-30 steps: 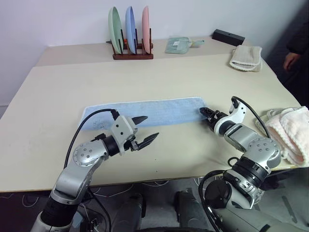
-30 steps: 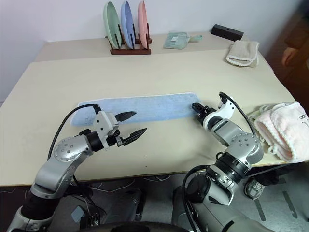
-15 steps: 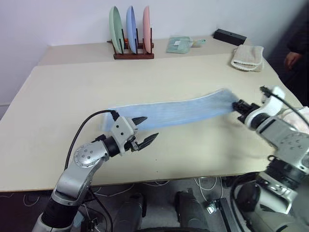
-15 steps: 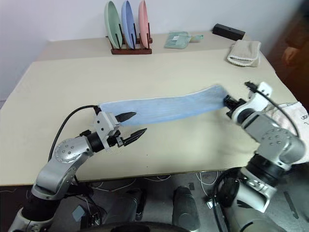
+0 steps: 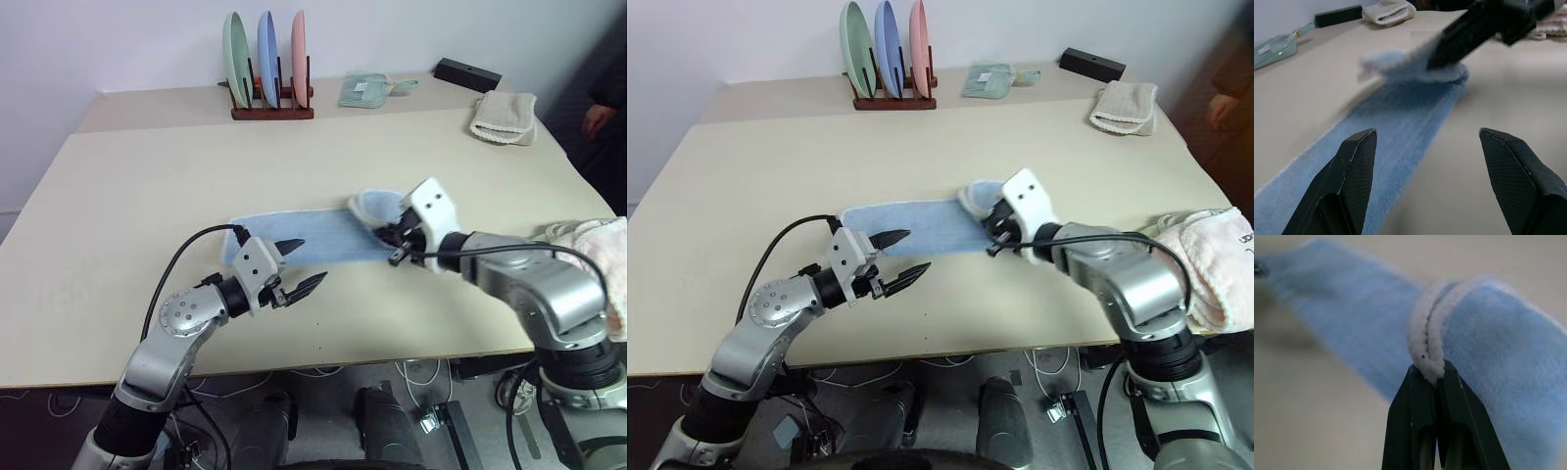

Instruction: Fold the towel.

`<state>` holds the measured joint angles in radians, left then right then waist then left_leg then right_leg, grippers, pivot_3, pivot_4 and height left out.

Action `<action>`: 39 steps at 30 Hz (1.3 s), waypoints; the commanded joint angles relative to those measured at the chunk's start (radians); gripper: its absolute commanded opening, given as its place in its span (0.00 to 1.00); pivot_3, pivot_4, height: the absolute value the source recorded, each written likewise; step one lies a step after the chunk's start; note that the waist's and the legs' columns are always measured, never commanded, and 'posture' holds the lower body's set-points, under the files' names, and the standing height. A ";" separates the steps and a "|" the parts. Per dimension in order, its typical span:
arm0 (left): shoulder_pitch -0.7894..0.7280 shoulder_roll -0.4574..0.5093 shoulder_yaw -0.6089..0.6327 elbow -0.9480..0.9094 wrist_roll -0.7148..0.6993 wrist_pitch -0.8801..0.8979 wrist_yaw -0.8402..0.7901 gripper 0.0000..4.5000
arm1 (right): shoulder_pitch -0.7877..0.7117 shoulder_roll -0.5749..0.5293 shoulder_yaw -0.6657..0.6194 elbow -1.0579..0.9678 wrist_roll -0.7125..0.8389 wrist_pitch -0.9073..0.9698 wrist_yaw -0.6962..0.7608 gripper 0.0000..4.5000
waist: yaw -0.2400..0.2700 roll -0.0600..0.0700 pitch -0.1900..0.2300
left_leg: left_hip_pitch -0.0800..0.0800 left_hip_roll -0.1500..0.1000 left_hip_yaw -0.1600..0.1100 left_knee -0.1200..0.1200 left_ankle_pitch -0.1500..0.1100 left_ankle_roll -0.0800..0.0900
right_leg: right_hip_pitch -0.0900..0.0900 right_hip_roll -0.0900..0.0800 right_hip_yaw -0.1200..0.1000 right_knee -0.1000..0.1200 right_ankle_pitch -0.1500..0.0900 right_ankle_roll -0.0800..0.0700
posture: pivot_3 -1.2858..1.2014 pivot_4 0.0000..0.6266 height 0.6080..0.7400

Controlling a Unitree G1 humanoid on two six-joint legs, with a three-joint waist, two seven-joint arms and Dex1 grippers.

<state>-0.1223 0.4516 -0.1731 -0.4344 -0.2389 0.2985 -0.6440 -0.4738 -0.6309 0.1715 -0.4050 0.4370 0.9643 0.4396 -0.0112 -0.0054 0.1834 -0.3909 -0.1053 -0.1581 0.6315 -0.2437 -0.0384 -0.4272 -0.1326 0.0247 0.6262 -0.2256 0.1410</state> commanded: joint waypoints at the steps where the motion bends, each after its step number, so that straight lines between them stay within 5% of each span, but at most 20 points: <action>1: 0.003 -0.002 0.011 -0.038 0.006 -0.019 0.011 0.76 | -0.024 0.036 0.025 0.030 -0.050 -0.054 -0.003 0.01 | 0.001 0.000 0.000 | 0.000 0.000 0.000 0.000 0.000 0.000 | 0.000 0.000 0.000 0.000 0.000 0.000 | 0.52 0.24 0.97; 7: 0.016 0.002 0.018 -0.049 0.010 -0.015 0.019 0.76 | -0.031 0.086 0.056 0.094 -0.119 -0.096 0.002 0.01 | 0.001 0.000 0.000 | 0.000 0.000 0.000 0.000 0.000 0.000 | 0.000 0.000 0.000 0.000 0.000 0.000 | 0.52 0.24 0.97; 10: 0.020 0.005 0.019 -0.050 0.010 -0.016 0.018 0.76 | -0.019 0.088 0.043 0.075 -0.116 -0.109 0.028 0.21 | 0.001 0.000 0.000 | 0.000 0.000 0.000 0.000 0.000 0.000 | 0.000 0.000 0.000 0.000 0.000 0.000 | 0.52 0.24 0.97; 14: 0.022 0.007 0.021 -0.049 0.010 -0.016 0.017 0.76 | 0.017 0.058 -0.006 0.000 -0.082 -0.175 0.109 0.63 | 0.001 0.000 0.000 | 0.000 0.000 0.000 0.000 0.000 0.000 | 0.000 0.000 0.000 0.000 0.000 0.000 | 0.52 0.24 0.97; 18: 0.030 0.011 0.030 -0.053 0.010 -0.012 0.020 0.76 | 0.077 0.041 -0.139 -0.080 0.053 -0.202 0.215 0.63 | 0.002 -0.001 0.000 | 0.000 0.000 -0.001 0.000 0.000 0.000 | 0.000 0.000 0.000 -0.001 0.000 0.000 | 0.52 0.24 0.97; 25: 0.018 -0.002 0.028 -0.033 0.014 -0.009 0.035 0.76 | -0.006 0.106 -0.154 0.125 -0.019 -0.246 0.130 0.01 | -0.002 -0.001 0.000 | 0.001 0.000 0.000 0.000 0.000 0.000 | 0.001 0.001 0.000 -0.001 0.000 0.000 | 0.52 0.24 0.97; 30: 0.044 -0.003 0.021 -0.054 0.022 -0.003 0.051 0.76 | -0.062 0.189 -0.068 0.386 -0.162 -0.376 0.082 0.01 | -0.002 -0.001 0.000 | 0.001 0.000 0.000 -0.001 0.000 0.000 | 0.000 0.001 0.000 -0.001 0.000 -0.001 | 0.52 0.24 0.97; 39: 0.097 0.005 0.050 -0.088 0.012 0.006 0.072 0.76 | -0.018 0.226 0.032 0.495 -0.271 -0.455 0.120 0.01 | 0.000 -0.001 0.000 | 0.001 -0.001 -0.001 -0.001 0.000 0.000 | 0.000 0.001 0.000 -0.001 0.000 -0.001 | 0.52 0.24 0.97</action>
<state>-0.0311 0.4507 -0.1402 -0.4833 -0.2264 0.3075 -0.5757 -0.4997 -0.4065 0.1909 0.0933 0.1877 0.5261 0.5528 -0.0116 -0.0059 0.1838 -0.3903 -0.1060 -0.1588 0.6307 -0.2438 -0.0385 -0.4269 -0.1320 0.0247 0.6254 -0.2252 0.1404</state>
